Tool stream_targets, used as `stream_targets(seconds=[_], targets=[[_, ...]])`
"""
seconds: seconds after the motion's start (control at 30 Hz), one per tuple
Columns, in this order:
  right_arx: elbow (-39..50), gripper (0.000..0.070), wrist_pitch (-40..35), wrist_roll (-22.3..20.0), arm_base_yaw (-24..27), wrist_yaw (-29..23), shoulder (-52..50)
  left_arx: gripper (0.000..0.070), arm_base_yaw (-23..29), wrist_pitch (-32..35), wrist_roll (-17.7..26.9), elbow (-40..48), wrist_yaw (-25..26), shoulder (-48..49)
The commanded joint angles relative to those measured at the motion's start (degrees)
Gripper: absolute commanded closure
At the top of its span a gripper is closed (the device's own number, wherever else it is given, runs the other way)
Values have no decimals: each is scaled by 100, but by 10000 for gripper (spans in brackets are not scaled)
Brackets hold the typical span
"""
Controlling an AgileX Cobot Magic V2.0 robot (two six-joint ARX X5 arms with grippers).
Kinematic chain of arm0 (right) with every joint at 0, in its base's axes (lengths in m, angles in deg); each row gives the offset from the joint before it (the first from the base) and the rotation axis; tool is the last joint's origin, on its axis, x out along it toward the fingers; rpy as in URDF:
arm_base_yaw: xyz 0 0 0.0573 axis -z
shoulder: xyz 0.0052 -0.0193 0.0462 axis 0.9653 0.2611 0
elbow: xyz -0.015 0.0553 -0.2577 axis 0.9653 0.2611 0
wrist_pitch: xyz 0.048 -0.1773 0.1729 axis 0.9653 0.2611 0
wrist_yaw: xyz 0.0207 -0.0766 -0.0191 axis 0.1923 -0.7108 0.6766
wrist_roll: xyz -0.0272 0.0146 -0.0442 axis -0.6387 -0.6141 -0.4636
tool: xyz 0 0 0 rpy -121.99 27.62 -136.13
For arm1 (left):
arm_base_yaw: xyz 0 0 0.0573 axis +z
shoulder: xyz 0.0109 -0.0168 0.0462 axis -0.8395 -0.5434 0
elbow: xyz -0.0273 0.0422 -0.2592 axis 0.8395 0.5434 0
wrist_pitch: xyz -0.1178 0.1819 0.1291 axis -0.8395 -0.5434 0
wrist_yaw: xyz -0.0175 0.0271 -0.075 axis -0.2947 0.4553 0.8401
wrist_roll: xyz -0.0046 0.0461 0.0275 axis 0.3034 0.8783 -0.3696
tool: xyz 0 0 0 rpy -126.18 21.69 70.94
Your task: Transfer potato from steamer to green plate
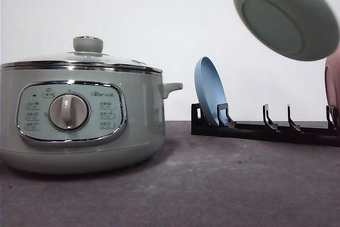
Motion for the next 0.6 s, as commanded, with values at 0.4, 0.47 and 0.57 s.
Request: stream_targets(seconds=[0.4, 0.47, 0.57], targets=[[1848, 695, -298, 207, -2269, -1465, 79, 105, -7, 103, 98, -129, 37, -28], [2154, 695, -484, 289, -2438, -1550, 101, 105, -7, 102, 98, -129, 37, -28], [2595, 695, -837, 395, -2642, -1641, 146, 105, -7, 100, 98, -129, 37, -28]])
